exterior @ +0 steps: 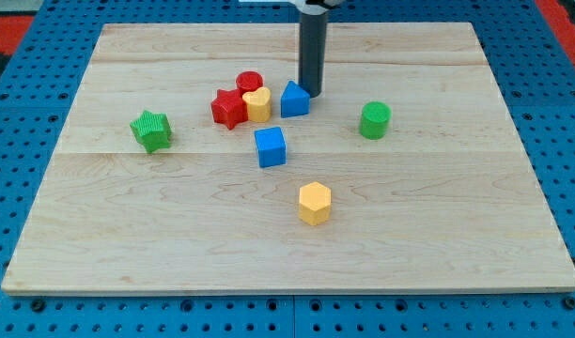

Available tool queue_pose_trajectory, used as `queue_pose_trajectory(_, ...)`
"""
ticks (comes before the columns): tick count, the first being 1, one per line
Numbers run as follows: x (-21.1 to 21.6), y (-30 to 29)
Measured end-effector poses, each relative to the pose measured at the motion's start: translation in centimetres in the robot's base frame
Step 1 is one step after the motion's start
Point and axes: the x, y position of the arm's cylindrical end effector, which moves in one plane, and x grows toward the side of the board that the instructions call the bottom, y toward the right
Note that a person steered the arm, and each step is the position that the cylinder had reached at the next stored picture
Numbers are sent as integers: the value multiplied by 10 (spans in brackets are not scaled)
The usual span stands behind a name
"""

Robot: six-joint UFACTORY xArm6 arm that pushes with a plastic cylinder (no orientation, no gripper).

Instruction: Slide green circle to bottom side of the blue triangle

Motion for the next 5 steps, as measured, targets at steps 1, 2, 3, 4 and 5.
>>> queue_pose_trajectory(1, 0, 1)
queue_pose_trajectory(2, 0, 52)
queue_pose_trajectory(3, 0, 128)
queue_pose_trajectory(4, 29, 159)
queue_pose_trajectory(5, 63, 159)
